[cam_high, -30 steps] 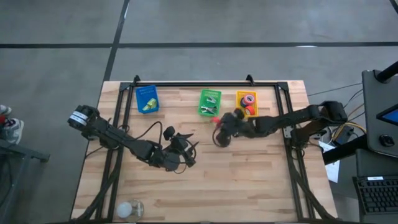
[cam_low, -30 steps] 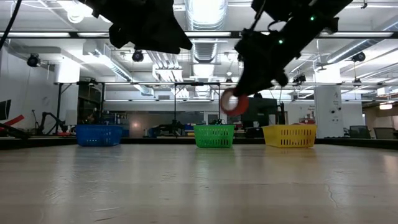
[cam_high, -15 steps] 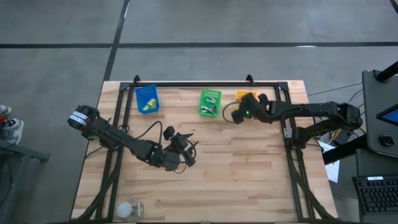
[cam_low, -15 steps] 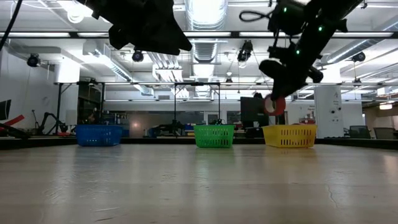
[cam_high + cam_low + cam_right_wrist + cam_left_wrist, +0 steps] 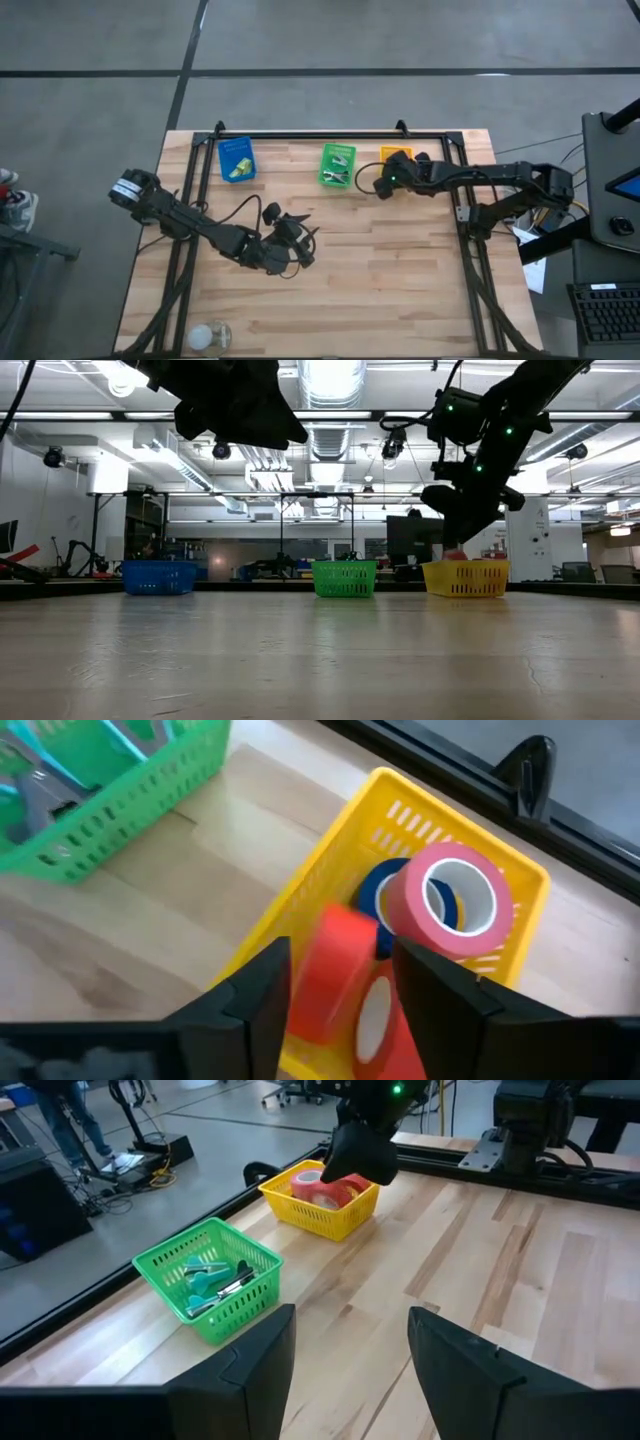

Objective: Pick and place Stapler, Stapler remover, tape
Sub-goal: Put the orange tape into the yellow basket, then return to Home Position

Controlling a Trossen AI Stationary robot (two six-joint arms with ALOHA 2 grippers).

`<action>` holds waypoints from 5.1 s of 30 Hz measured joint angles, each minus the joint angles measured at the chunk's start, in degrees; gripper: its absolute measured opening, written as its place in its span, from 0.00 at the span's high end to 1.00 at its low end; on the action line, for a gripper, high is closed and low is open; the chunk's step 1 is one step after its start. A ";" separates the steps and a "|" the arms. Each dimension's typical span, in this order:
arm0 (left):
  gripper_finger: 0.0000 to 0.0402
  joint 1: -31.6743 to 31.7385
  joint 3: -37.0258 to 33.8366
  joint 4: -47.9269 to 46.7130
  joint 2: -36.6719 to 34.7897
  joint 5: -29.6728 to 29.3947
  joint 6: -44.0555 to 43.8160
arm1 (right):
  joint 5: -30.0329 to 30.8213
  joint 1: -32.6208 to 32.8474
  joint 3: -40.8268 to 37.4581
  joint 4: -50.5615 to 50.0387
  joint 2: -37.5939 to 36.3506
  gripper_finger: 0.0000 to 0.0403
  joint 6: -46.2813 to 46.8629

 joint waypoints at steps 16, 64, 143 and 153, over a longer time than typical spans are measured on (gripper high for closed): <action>0.89 6.53 -0.08 0.17 0.32 21.26 5.83 | -10.95 7.67 -3.20 15.13 -4.99 0.77 -9.53; 0.97 19.30 -52.61 36.09 -53.42 49.63 17.45 | -26.83 20.76 -39.68 37.99 -55.63 0.98 -33.27; 0.97 19.26 -52.59 9.79 -71.49 53.35 18.01 | -34.03 20.72 -39.65 22.77 -71.63 0.98 -25.25; 0.97 19.30 -52.57 9.79 -71.49 53.31 18.00 | -34.03 20.72 -39.65 22.77 -71.63 0.98 -25.25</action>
